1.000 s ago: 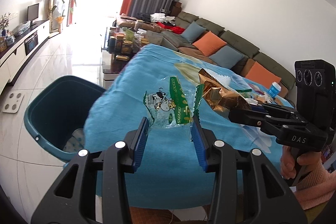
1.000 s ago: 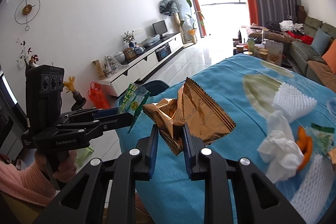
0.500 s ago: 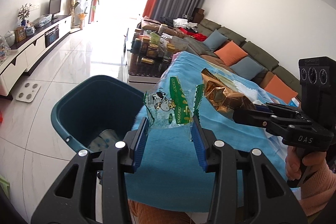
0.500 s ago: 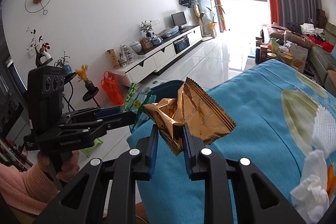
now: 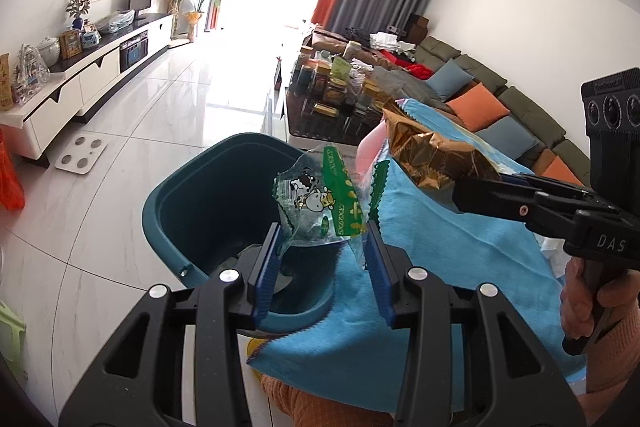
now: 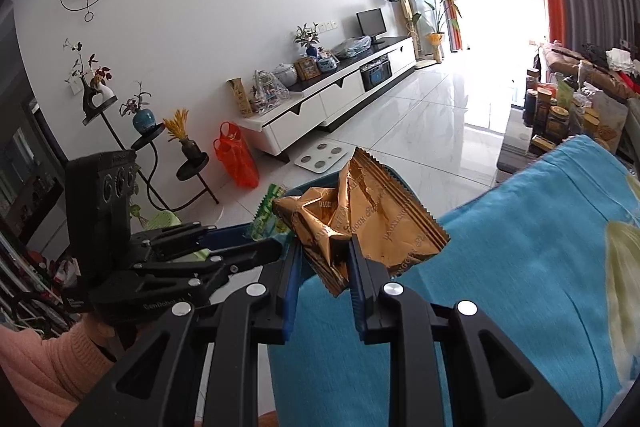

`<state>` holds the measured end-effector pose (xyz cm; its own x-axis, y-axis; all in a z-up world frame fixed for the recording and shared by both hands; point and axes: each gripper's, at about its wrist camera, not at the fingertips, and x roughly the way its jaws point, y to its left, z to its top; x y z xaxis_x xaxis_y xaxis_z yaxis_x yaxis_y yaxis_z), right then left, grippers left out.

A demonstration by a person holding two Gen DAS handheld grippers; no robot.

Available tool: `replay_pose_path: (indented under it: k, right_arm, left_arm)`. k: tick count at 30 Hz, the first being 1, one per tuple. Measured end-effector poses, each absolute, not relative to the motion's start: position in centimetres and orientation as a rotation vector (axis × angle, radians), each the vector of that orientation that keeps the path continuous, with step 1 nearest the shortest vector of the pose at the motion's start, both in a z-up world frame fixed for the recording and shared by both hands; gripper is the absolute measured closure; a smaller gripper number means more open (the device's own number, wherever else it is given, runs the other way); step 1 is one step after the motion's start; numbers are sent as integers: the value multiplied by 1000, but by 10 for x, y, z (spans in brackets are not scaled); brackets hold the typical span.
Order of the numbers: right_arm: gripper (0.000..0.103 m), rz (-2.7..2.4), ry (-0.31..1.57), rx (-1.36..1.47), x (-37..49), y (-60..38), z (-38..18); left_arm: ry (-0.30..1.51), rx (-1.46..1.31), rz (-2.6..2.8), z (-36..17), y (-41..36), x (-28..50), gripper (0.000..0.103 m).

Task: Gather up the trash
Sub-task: 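Carry the wrapper and foil bag to the teal bin and release both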

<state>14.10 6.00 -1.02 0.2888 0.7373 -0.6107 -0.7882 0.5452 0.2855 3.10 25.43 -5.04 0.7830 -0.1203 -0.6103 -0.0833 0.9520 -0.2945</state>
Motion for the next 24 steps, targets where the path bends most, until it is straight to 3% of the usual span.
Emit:
replay_pose_path:
  k: [20, 24]
  right_arm:
    - [79, 1065, 957, -14, 191, 135, -49]
    - [70, 1043, 980, 2, 199, 139, -54]
  left_arm:
    - [777, -357, 86, -89, 289, 58, 62]
    - [784, -369, 102, -93, 293, 63, 59]
